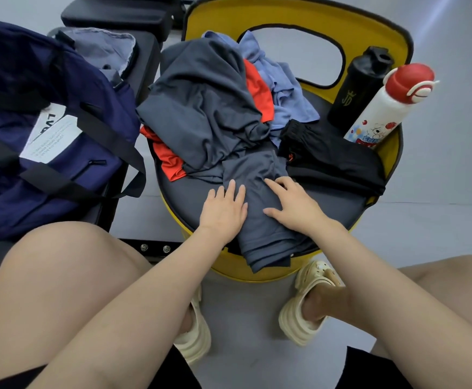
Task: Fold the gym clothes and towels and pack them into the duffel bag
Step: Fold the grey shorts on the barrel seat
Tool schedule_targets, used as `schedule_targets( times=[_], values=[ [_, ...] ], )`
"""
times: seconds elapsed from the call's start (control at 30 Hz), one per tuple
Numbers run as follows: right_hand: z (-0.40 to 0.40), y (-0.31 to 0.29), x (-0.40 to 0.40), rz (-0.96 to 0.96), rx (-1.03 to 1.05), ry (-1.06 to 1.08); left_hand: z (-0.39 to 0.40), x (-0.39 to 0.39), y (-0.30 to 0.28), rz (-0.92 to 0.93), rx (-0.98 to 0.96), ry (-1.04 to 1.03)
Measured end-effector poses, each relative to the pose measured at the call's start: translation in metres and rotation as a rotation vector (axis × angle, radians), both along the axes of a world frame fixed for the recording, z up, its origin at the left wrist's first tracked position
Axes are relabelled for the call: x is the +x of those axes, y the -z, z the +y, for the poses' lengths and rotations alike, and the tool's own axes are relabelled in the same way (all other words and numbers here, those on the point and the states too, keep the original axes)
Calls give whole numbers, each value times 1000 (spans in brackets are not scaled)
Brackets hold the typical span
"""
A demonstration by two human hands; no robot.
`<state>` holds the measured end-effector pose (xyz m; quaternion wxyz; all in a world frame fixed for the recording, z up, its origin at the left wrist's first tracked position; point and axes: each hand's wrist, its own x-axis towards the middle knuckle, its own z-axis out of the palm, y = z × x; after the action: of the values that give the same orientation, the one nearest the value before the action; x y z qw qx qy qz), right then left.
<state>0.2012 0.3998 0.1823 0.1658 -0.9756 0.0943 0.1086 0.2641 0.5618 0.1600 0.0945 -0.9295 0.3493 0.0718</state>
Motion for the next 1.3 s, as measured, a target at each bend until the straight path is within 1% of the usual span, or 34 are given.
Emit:
schedule_targets(
  times=[0.07,0.13,0.2,0.3,0.37,0.43,0.5,0.57,0.63,0.7,0.77,0.83,0.9,0.93,1.0,1.1,1.17,1.23,1.27,1.3],
  values=[
    [-6,2,2,31,71,-26,3,-1,-4,-100,17,54],
    [-12,2,6,44,122,-107,8,-3,-9,-250,-65,124],
    [-18,-2,11,73,168,-208,11,-2,-11,-357,-162,199],
    [-26,-7,18,106,193,-316,14,4,-8,-367,-315,257],
    [-28,-8,20,107,187,-327,14,9,-8,-349,-392,336],
    [-26,-8,18,75,92,-307,12,16,-1,-310,-429,407],
    [-23,-7,10,-55,-71,-208,10,19,2,-244,-409,378],
    [-19,-6,-2,-174,-143,-14,7,17,-1,-133,-343,312],
    [-15,-2,-12,-200,-151,157,0,19,0,-52,-268,235],
    [-14,2,-16,-150,-175,220,-7,23,0,-68,-260,183],
    [-16,7,-16,-126,-147,213,-15,29,0,-113,-253,179],
    [-19,11,-17,-144,-89,195,-21,35,-1,-172,-215,184],
    [-23,15,-18,-176,-41,184,-27,39,-5,-192,-234,200],
    [-25,15,-18,-187,-23,175,-29,40,-6,-177,-240,210],
    [-29,12,-18,-191,11,141,-31,41,-7,-99,-194,200],
    [-33,8,-17,-177,41,61,-21,40,-3,-129,-214,186],
    [-35,9,-14,-196,-11,34,-13,38,-2,-168,-224,194],
    [-36,15,-8,-248,-161,-7,-3,39,5,-233,-272,148],
    [-37,18,-5,-274,-232,-14,-1,37,5,-239,-286,118],
    [-37,21,-3,-310,-272,6,1,36,3,-199,-291,93]
  ],
)
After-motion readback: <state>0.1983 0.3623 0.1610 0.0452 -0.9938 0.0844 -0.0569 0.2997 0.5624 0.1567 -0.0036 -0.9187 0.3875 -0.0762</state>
